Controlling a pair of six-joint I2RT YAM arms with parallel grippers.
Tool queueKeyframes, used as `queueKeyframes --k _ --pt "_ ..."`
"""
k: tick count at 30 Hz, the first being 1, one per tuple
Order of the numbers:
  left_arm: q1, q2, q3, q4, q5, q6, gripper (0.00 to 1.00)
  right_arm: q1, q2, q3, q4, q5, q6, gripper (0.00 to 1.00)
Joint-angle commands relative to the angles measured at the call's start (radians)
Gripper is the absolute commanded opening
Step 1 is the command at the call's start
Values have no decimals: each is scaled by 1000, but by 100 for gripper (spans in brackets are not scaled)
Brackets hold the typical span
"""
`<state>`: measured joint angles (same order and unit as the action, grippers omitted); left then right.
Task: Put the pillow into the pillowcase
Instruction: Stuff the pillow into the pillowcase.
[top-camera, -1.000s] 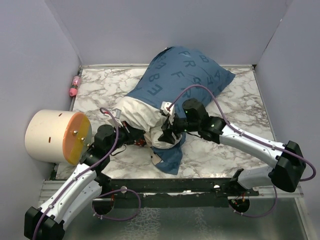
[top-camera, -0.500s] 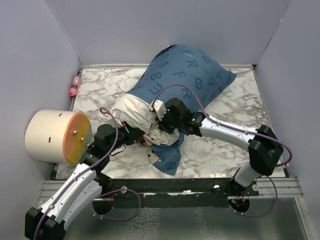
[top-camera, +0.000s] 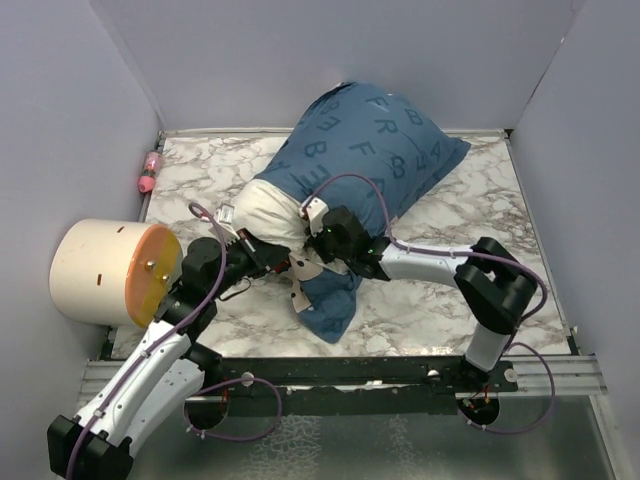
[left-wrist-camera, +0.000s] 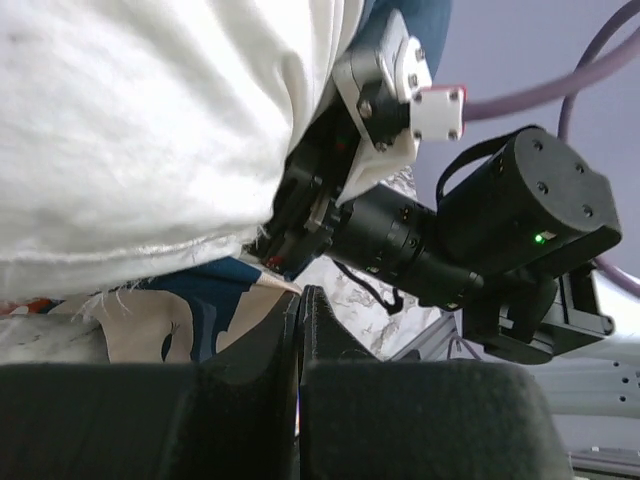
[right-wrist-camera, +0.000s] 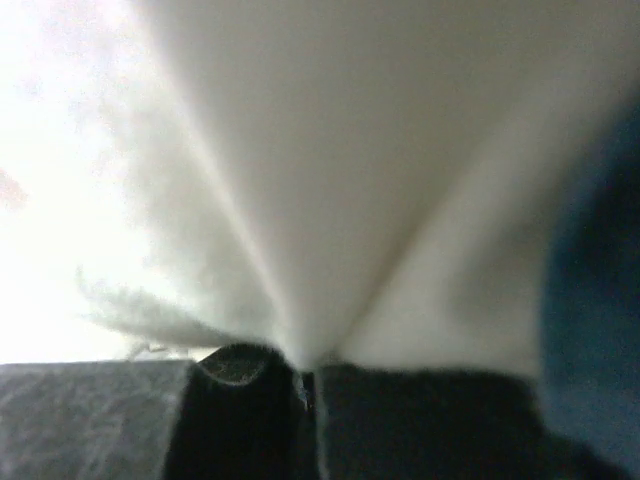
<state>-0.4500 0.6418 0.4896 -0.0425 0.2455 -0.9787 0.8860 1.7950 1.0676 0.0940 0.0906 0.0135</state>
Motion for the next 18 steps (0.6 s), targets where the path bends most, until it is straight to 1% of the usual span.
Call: queueKeyframes --k 1,4,6,8,11,14,16,18 --pt "-17 -4 178 209 84 3 0 -11 -5 -203 -25 -174 32 1" --pt "-2 38 162 176 -13 74 0 -6 -47 -256 -38 -392 -11 5" --pt "17 66 99 213 -47 67 0 1 -89 -289 -34 -532 -30 14" --pt "45 101 17 299 -28 25 0 11 -158 -315 -26 -631 -42 22" --pt "69 139 -58 365 9 2 0 13 -304 -321 -61 -651 -56 34" --pt "73 124 -77 328 24 37 0 13 -446 -277 -123 -588 -59 47" --pt "74 113 -79 297 44 61 0 13 -512 -236 -146 -565 -73 54" --pt "76 103 -86 281 70 75 0 13 -549 -197 -152 -584 -93 57"
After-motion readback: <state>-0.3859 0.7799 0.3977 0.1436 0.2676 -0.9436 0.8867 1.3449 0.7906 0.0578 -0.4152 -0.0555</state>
